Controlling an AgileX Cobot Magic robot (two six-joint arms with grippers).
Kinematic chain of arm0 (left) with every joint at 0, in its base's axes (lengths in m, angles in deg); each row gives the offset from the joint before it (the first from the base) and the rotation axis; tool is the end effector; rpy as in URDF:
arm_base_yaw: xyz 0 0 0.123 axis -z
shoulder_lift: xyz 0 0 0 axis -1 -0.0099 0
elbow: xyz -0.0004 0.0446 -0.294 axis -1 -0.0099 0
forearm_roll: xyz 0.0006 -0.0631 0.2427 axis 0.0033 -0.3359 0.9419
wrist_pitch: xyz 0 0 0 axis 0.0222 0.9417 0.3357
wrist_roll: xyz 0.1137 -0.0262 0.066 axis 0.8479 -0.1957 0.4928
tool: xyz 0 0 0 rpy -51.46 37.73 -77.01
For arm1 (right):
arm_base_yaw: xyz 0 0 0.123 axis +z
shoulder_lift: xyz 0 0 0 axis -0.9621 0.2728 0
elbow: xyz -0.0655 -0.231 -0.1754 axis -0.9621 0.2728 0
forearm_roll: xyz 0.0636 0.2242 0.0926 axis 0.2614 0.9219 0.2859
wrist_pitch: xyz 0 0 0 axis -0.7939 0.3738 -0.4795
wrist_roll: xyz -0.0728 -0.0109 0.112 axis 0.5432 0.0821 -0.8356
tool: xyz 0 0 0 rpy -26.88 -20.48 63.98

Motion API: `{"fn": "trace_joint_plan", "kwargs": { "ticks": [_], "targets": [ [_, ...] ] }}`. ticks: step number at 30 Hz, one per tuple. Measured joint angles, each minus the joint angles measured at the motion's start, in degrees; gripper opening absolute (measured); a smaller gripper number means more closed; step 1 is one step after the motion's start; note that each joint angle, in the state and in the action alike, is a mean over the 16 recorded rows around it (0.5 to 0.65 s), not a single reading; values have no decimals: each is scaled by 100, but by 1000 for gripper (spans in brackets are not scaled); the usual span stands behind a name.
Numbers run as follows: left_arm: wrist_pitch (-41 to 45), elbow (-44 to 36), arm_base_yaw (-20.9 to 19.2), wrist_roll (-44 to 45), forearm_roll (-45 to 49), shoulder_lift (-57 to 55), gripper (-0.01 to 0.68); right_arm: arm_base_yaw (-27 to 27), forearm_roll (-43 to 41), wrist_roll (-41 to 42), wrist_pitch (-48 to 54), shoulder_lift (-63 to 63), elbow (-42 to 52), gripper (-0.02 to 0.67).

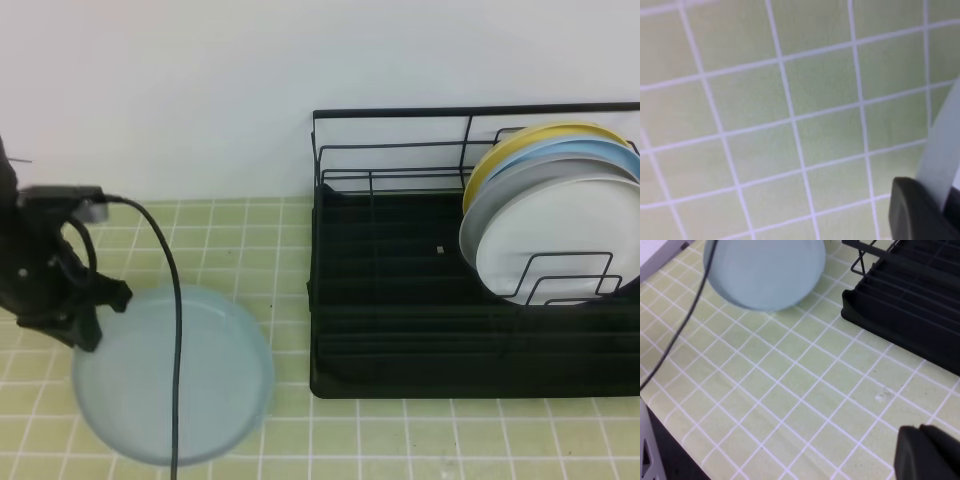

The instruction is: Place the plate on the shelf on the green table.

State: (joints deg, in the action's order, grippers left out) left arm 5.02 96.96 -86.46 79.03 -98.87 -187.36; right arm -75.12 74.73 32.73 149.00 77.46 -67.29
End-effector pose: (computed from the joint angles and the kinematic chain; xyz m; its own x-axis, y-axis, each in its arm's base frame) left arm 0.3398 -0.0398 0.2130 -0.9767 0.1557 -0.1480 0.1776 0.9728 -0.1485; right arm 0.0991 0.0802 0.2946 -0.5510 -0.2209 -0.8047 -0.6068 0.7681 0.2046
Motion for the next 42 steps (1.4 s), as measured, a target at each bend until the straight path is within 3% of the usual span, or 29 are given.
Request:
{"fn": "trace_joint_plan", "kwargs": {
  "ticks": [11, 21, 32, 42],
  "targets": [
    [-121, 35, 0, -82, -13, 1415, 0, 0, 121, 0, -23, 0, 0, -2],
    [-302, 12, 165, 450, -1204, 2444, 0, 0, 821, -22, -335, 8, 0, -2],
    [-862, -275, 1255, 741, -2066, 2684, 0, 0, 1593, -213, -845, 161, 1, 17],
    [-1530, -425, 2318, 476, -2011, 2672, 0, 0, 1836, -304, -1198, 276, 1, 171]
  ]
}}
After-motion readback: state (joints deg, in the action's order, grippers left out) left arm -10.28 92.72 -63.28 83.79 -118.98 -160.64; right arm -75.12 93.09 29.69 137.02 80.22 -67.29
